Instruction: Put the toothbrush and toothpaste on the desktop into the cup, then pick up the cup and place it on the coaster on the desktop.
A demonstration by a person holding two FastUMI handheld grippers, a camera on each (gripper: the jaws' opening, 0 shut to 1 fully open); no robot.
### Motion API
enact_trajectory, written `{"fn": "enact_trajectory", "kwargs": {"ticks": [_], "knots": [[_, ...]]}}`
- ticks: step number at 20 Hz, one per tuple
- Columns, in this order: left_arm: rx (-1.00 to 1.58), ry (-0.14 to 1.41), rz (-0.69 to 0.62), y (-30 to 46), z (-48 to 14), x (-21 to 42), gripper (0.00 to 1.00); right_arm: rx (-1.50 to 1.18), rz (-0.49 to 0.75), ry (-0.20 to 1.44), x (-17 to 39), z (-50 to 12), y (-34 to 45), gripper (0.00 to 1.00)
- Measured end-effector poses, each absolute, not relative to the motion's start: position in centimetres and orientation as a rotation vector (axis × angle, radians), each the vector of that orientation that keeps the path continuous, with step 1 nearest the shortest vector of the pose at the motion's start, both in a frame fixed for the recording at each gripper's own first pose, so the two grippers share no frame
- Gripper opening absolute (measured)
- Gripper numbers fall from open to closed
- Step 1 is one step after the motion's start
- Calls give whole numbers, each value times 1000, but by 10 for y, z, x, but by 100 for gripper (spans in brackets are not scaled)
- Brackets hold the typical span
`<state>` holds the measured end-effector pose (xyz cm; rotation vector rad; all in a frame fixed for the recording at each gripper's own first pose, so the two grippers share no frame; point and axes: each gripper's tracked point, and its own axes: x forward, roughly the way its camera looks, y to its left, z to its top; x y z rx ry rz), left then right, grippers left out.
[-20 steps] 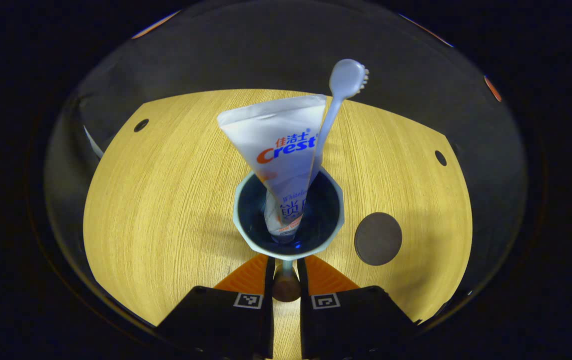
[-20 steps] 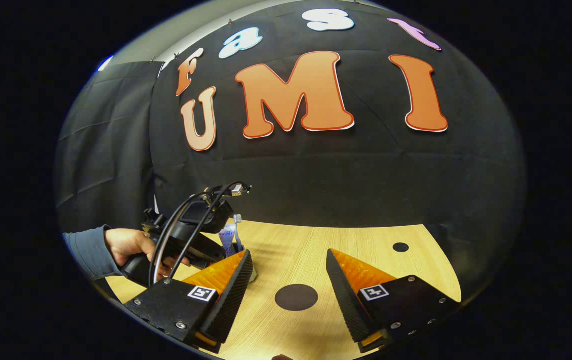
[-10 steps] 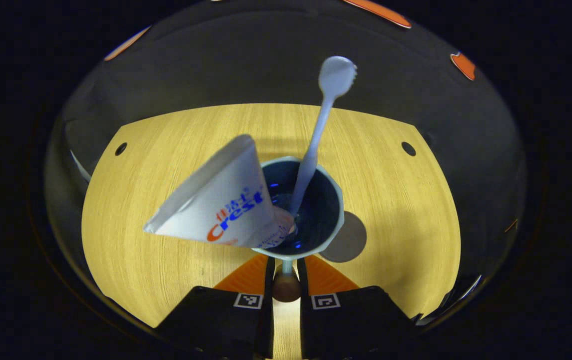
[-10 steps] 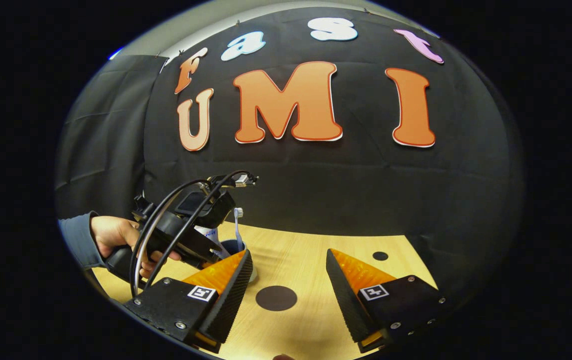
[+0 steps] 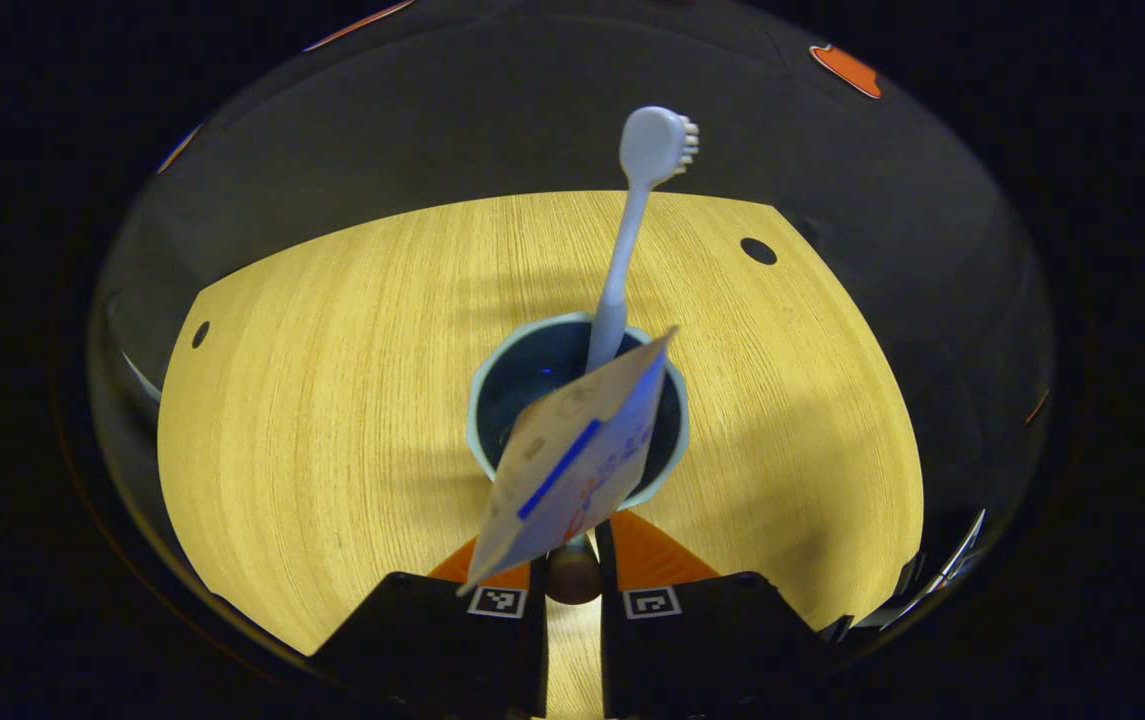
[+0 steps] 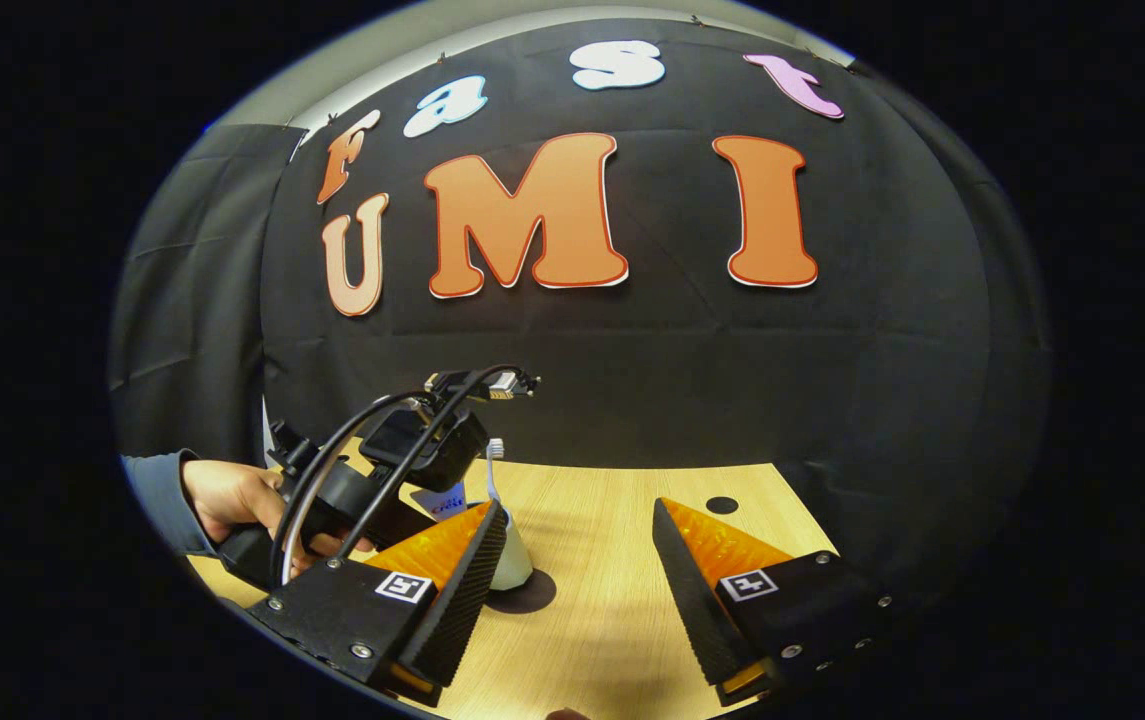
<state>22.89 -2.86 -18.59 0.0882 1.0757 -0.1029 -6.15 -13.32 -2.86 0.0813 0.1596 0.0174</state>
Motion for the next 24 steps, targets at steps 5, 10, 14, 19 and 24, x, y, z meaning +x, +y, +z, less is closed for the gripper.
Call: {"fn": "enact_trajectory", "kwargs": {"ticks": [5,10,14,19,24], "knots": [[120,1080,-110,-14,-199,248,22,102,10,175,-65,-40,-139,89],[119,1093,-104,2,-201,272,22,114,4,201,-64,-50,-141,89],[66,1092,-165,5,-196,289,37,107,-10,208,-65,-51,-142,89],[55,1002,-196,30,-165,315,83,83,-44,193,-70,-43,-138,89],[108,789,-184,71,-117,323,89,35,-64,111,-80,-13,-127,89]]}}
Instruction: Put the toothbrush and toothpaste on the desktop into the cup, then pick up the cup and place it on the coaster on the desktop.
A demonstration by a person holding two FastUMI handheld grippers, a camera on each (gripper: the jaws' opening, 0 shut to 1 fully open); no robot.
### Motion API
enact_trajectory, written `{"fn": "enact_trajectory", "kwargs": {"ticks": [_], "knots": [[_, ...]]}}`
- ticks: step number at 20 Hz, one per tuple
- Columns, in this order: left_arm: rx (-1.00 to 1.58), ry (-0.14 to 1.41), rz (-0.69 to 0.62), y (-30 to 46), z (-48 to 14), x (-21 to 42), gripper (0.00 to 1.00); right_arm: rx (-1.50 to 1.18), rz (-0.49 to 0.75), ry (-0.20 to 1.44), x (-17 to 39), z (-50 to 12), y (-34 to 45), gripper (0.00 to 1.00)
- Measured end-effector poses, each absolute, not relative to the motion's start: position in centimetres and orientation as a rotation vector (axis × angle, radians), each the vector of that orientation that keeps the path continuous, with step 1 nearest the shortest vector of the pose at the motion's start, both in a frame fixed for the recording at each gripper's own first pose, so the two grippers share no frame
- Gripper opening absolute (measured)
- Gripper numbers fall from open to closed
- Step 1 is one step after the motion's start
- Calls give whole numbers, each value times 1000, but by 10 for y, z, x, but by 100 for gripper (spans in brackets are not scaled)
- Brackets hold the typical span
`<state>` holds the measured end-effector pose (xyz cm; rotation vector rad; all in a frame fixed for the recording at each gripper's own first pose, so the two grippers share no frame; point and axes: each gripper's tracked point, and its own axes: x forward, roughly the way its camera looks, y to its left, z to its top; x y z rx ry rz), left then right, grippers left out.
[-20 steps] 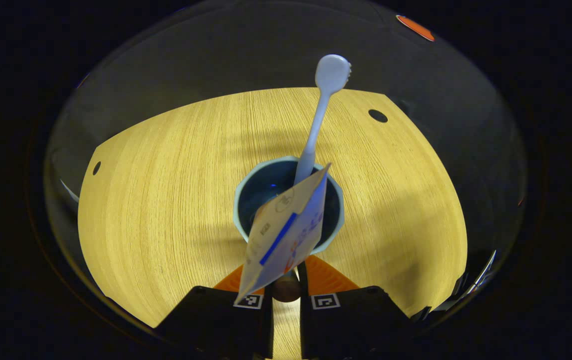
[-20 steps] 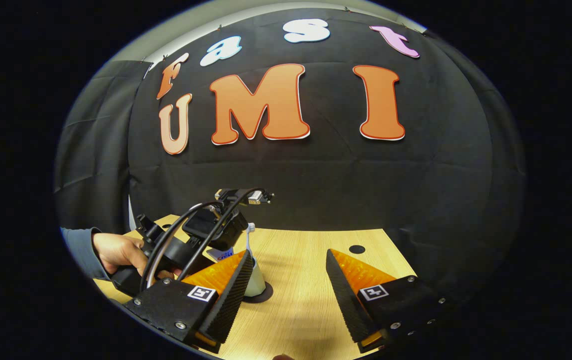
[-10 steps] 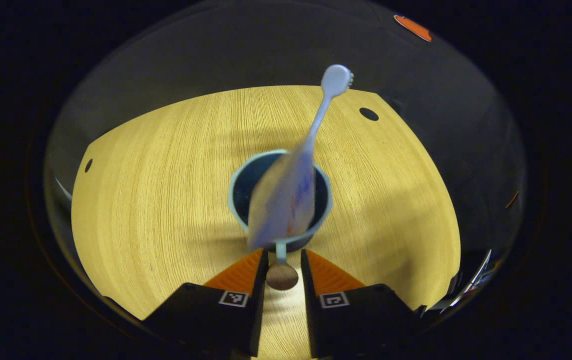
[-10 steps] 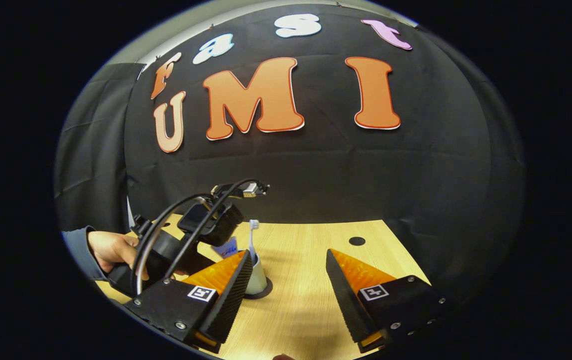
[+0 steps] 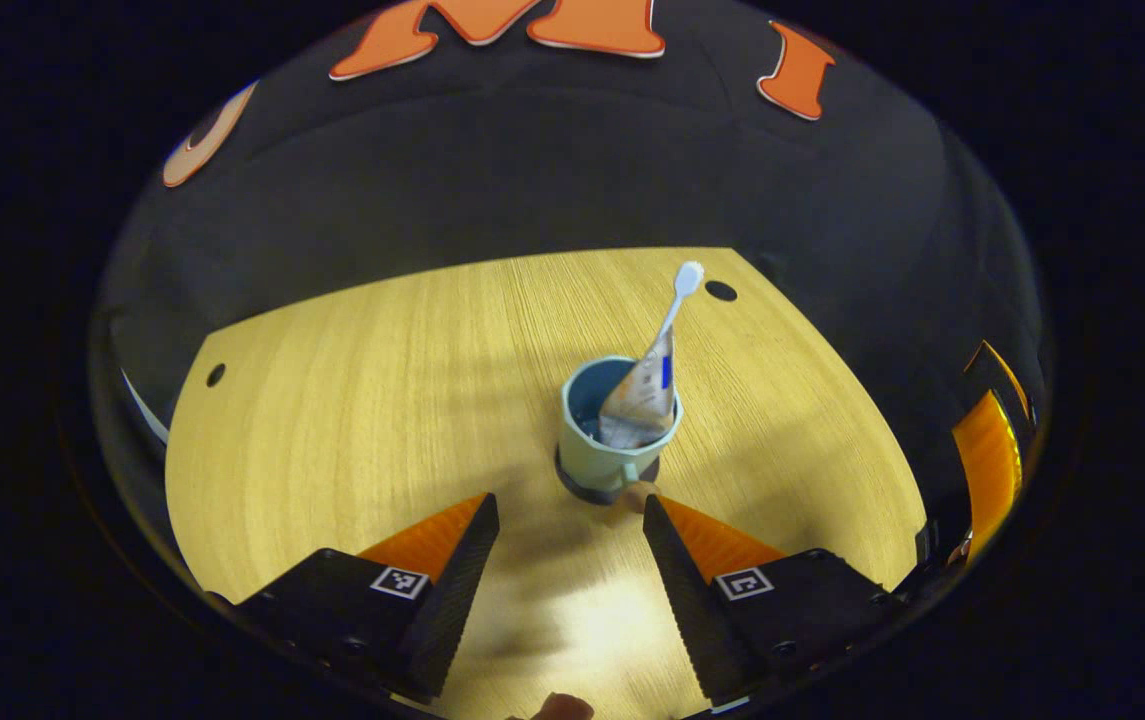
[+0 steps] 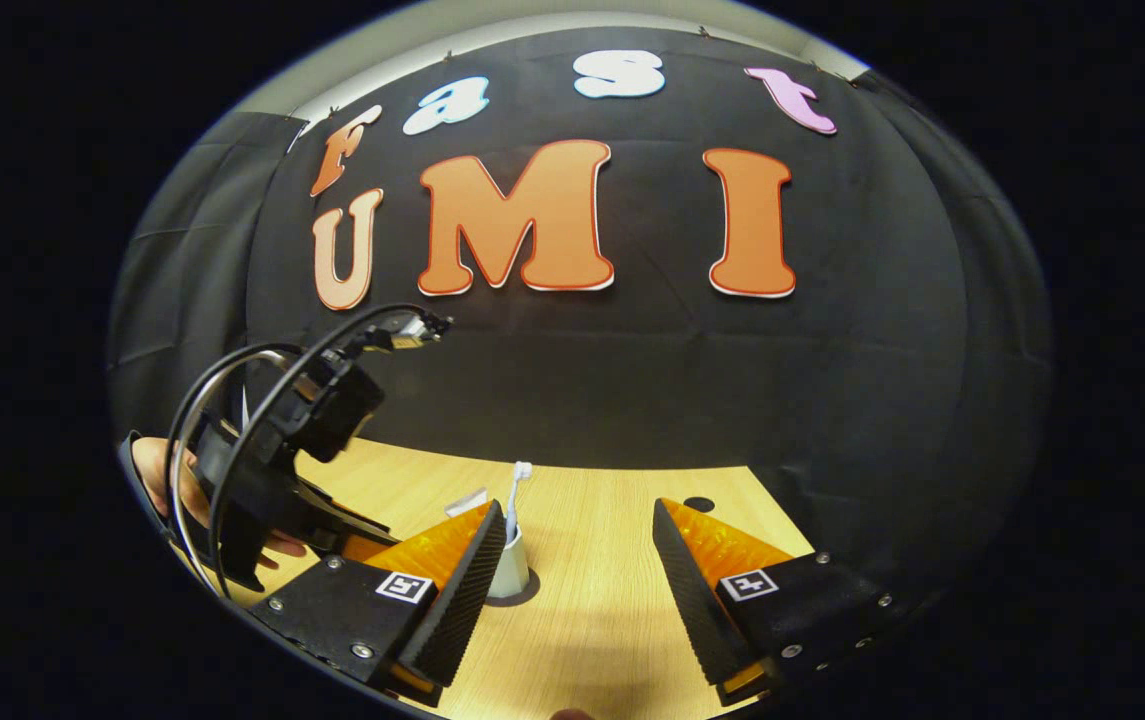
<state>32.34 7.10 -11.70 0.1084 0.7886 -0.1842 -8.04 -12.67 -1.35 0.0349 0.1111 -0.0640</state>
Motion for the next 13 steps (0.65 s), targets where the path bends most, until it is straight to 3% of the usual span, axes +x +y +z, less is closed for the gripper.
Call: {"fn": "enact_trajectory", "kwargs": {"ticks": [3,4,5,6,13], "knots": [[121,661,-158,101,-71,318,94,18,-76,70,-82,3,-114,89],[126,616,-140,95,-87,334,96,13,-83,58,-83,7,-111,89],[130,567,-127,128,-35,300,96,9,-82,46,-83,12,-104,89],[131,522,-112,112,-65,329,96,11,-82,32,-83,19,-97,89],[150,172,23,194,29,284,95,14,-74,-90,-83,64,-45,89]]}}
